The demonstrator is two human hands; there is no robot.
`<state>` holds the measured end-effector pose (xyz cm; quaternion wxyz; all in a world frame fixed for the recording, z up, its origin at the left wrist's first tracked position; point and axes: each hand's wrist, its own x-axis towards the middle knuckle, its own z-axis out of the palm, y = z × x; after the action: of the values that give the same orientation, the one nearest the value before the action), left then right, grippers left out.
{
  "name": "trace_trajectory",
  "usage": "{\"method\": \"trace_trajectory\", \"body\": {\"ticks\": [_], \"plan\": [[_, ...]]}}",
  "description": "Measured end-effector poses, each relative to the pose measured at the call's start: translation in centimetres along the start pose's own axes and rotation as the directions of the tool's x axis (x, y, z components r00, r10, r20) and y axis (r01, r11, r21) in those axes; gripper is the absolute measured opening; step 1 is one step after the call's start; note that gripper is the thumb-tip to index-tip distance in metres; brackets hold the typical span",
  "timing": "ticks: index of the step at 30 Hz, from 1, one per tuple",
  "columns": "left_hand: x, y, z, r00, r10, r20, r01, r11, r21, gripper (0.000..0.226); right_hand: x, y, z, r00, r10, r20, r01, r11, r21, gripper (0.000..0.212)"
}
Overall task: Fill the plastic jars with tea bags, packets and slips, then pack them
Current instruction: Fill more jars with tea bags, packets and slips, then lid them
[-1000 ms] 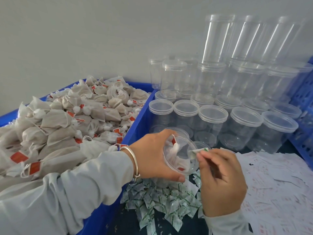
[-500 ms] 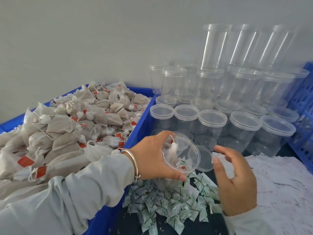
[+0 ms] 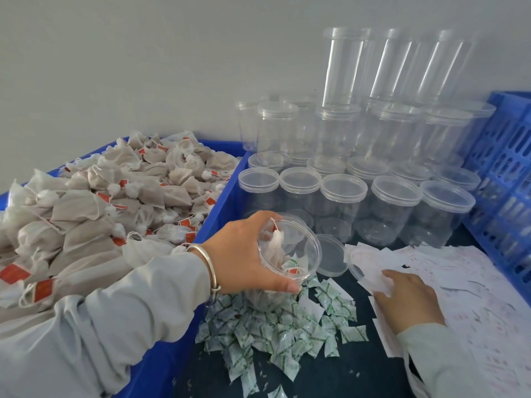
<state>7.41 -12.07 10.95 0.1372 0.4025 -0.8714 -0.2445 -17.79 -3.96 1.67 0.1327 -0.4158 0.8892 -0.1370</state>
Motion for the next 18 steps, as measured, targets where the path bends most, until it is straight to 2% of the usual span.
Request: {"method": "trace_trajectory", "body": {"ticks": [4,9,11,14,16,18], "plan": [[-0.03,-0.02,0.03,1.000,-0.006,0.016,0.006,1.000,-0.008,0.115,0.11,-0.15,0.24,0.994,-0.006,-0.113,0.025,0.986,0.167,0.038],[0.01,0.09,0.02,1.000,-0.011,0.010,0.011,1.000,-0.008,0.118,-0.06,-0.37,0.36,0.991,-0.014,-0.136,0.042,0.978,0.206,0.033],[0.00,0.10,0.03,1.000,-0.012,0.010,0.012,1.000,-0.008,0.118,-0.15,-0.47,0.34,0.991,-0.002,-0.134,0.023,0.987,0.156,0.040],[-0.01,0.04,0.03,1.000,-0.011,0.008,0.011,1.000,0.001,0.119,-0.26,-0.46,0.03,0.994,0.060,-0.088,-0.061,0.998,-0.009,0.060],[0.03,0.02,0.04,1.000,-0.012,0.003,0.012,1.000,0.005,0.118,-0.18,-0.48,0.14,0.998,0.048,-0.042,-0.048,0.999,-0.019,0.058],[0.06,0.01,0.05,1.000,-0.012,0.005,0.012,1.000,0.005,0.118,-0.04,-0.47,0.27,0.999,0.020,-0.047,-0.018,0.999,0.051,0.055]]}}
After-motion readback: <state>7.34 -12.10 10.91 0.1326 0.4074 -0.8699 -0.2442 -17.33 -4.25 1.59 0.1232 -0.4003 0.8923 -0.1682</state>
